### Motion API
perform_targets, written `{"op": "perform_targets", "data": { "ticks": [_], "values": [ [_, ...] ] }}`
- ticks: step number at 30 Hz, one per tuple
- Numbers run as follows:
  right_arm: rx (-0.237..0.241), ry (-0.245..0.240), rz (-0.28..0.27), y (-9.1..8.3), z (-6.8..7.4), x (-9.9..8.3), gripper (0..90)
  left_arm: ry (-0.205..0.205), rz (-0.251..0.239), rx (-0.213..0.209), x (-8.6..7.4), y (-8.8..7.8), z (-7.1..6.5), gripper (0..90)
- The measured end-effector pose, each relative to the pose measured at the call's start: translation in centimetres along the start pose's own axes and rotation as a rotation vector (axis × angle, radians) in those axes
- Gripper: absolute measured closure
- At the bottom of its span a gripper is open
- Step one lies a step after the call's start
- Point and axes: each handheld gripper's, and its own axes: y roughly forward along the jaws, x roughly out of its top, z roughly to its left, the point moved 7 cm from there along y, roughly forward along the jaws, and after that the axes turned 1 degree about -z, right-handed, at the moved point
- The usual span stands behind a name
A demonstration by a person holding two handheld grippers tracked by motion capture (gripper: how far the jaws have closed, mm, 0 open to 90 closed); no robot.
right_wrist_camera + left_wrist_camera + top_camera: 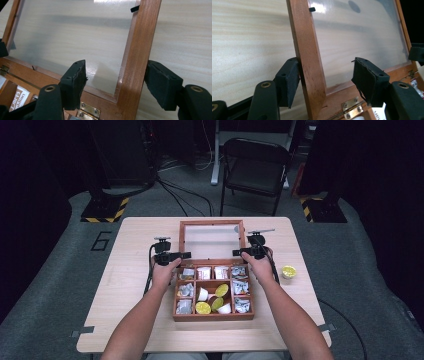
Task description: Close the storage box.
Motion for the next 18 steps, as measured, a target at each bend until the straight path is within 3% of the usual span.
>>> {"op": "perform_targets", "data": {
  "ticks": [7, 9, 10, 13, 18],
  "values": [
    [0.006, -0.034, -0.034, -1.4, 0.5, 0.5, 35.4, 0.037, -0.024, -0.005, 0.5, -1.1, -0.7, 38.5],
    [0.009, -0.022, -0.043, -1.8, 0.8, 0.5, 35.4, 0.055, -0.024, -0.006, 0.6, -1.4, -0.8, 38.5],
    [0.009, -0.031, -0.045, -2.0, 0.8, 0.5, 35.4, 0.037, -0.033, -0.006, 0.7, -1.5, -1.1, 38.5],
    [0.018, -0.034, -0.048, -2.5, 1.1, 0.6, 35.4, 0.047, -0.052, -0.013, 1.0, -2.1, -1.4, 38.5],
    [0.019, -0.061, -0.071, -3.3, 1.5, 0.8, 35.4, 0.149, -0.024, 0.032, 1.7, -2.9, -2.1, 38.0]
  ]
}}
